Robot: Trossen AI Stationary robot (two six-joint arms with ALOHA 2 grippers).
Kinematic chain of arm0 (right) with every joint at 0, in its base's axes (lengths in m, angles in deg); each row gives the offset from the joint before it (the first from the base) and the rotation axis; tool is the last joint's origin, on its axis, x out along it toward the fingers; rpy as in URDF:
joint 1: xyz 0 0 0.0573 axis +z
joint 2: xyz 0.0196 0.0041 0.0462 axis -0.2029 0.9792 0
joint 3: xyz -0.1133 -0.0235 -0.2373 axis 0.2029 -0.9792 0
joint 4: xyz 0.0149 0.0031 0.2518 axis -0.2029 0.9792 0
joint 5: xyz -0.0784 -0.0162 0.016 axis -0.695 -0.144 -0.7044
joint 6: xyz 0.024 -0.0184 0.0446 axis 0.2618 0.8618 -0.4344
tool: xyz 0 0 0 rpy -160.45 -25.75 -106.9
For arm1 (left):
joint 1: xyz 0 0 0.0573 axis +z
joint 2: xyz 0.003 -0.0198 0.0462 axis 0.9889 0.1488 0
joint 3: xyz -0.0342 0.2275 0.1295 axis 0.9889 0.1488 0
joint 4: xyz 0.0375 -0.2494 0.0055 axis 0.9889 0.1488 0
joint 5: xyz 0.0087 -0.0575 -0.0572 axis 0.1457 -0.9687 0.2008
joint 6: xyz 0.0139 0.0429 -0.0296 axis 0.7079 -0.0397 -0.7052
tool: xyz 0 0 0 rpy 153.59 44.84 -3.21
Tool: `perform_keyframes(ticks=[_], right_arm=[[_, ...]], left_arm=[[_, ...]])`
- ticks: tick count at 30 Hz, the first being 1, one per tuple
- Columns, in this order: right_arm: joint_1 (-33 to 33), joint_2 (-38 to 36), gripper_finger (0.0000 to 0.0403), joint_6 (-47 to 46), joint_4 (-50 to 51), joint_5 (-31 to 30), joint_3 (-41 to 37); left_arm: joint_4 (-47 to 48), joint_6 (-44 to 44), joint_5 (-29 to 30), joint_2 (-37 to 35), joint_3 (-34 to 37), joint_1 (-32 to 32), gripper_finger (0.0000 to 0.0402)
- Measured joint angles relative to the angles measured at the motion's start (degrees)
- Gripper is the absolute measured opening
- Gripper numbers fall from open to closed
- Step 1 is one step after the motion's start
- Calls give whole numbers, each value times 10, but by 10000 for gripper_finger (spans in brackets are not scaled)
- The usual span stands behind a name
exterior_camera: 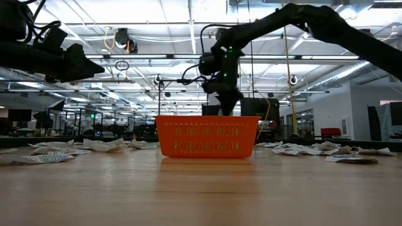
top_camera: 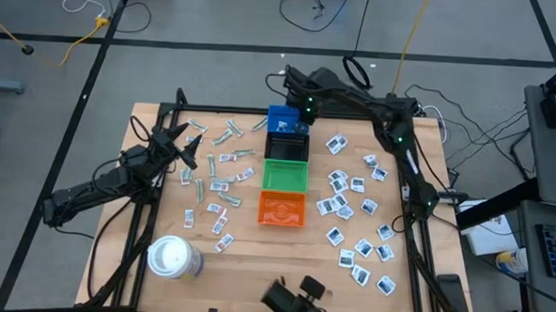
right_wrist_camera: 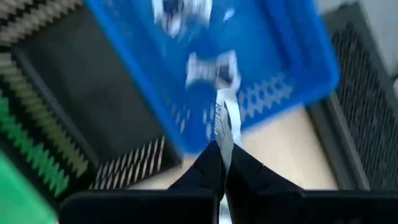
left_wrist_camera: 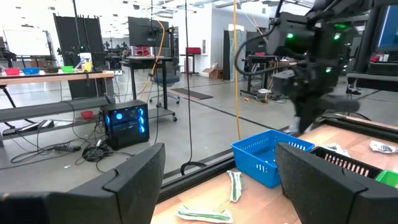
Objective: Pick & Place First Aid Supplies
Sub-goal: Put the blue alcohol pad into the blue bin
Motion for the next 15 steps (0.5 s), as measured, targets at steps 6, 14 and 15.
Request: perform_keyframes(ticks=[6,14,15], right_arm=[[1,24,0,1,-63,2,-3],[5,22,4,4,-147,2,-26],[5,22,7,5,-147,2,-26]], left_arm=[[0,0,0,0,0,0,305],[0,0,0,0,0,0,305],[0,0,0,0,0,0,306]])
